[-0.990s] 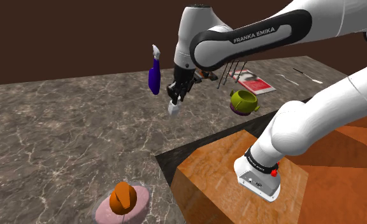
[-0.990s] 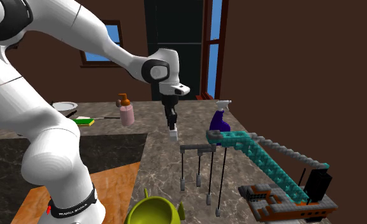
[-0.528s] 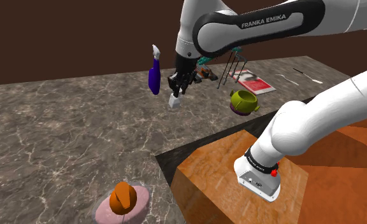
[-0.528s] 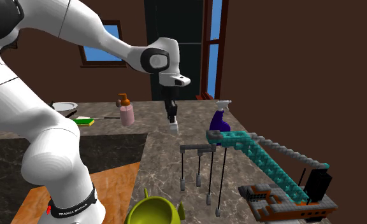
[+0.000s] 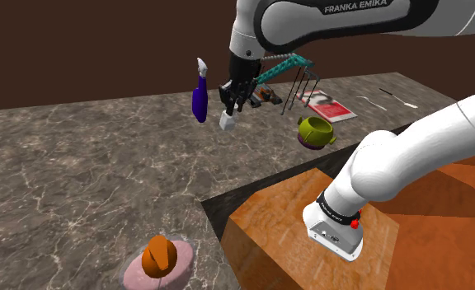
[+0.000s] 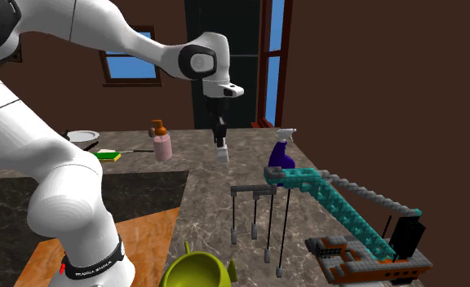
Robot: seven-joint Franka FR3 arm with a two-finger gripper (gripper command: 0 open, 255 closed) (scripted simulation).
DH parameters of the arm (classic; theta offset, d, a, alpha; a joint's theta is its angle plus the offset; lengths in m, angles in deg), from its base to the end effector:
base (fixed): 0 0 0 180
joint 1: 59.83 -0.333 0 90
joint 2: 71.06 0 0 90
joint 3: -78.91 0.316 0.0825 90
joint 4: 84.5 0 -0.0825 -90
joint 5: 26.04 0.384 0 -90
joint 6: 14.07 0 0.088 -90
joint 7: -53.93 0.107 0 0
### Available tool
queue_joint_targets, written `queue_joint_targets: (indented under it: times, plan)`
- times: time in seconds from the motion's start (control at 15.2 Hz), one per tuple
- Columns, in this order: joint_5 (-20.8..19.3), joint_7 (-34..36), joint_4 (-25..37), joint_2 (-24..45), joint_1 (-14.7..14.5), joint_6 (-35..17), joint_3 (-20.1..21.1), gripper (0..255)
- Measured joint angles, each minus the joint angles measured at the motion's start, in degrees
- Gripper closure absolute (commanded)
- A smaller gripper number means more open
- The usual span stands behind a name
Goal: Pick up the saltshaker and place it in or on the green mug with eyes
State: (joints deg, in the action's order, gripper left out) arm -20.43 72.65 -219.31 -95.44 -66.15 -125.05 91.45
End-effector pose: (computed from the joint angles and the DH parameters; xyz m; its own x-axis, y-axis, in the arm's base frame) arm 0.3974 0.1490 0.4873 0.9987 -0.0515 0.0015 -0.0515 -0.9987 -0.0023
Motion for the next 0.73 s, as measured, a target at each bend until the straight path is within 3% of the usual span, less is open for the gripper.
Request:
queue_joint_targets:
  times: [0.73]
  plan:
    - [-0.5,-1.4,5.2,-2.9,0.5,8.2,-1.7,255]
